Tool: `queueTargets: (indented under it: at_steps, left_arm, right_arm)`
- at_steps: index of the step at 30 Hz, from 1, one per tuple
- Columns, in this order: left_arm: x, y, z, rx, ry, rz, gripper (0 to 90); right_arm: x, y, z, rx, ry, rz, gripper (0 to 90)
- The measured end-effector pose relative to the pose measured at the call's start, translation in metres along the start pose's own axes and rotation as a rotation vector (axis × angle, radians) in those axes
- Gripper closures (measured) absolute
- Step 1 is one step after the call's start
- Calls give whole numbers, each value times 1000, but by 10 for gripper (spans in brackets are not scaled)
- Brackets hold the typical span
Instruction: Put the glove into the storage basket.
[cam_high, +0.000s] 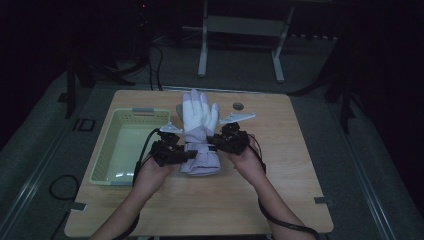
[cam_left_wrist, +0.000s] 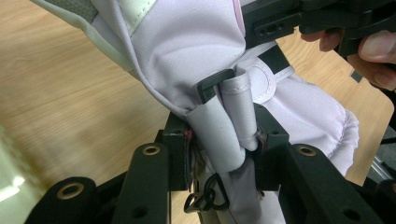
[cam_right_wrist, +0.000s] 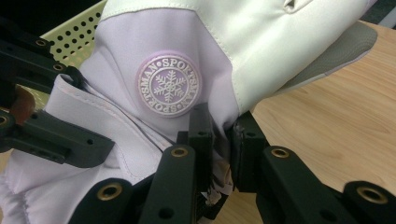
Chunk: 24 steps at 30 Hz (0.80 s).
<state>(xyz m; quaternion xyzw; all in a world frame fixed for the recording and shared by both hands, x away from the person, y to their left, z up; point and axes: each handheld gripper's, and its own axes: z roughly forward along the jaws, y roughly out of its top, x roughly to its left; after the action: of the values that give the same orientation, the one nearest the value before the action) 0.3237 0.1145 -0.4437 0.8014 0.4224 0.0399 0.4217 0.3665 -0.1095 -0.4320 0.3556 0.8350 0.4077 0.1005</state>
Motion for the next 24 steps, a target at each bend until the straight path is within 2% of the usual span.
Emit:
queueTargets:
  at_steps: [14, 24]
  left_arm:
    - [31, -5, -39, -3, 19, -4, 656]
    - [51, -12, -66, -9, 56, -15, 655]
  right_arm:
    - [31, 32, 25, -3, 22, -41, 809]
    - [55, 53, 44, -15, 28, -69, 810]
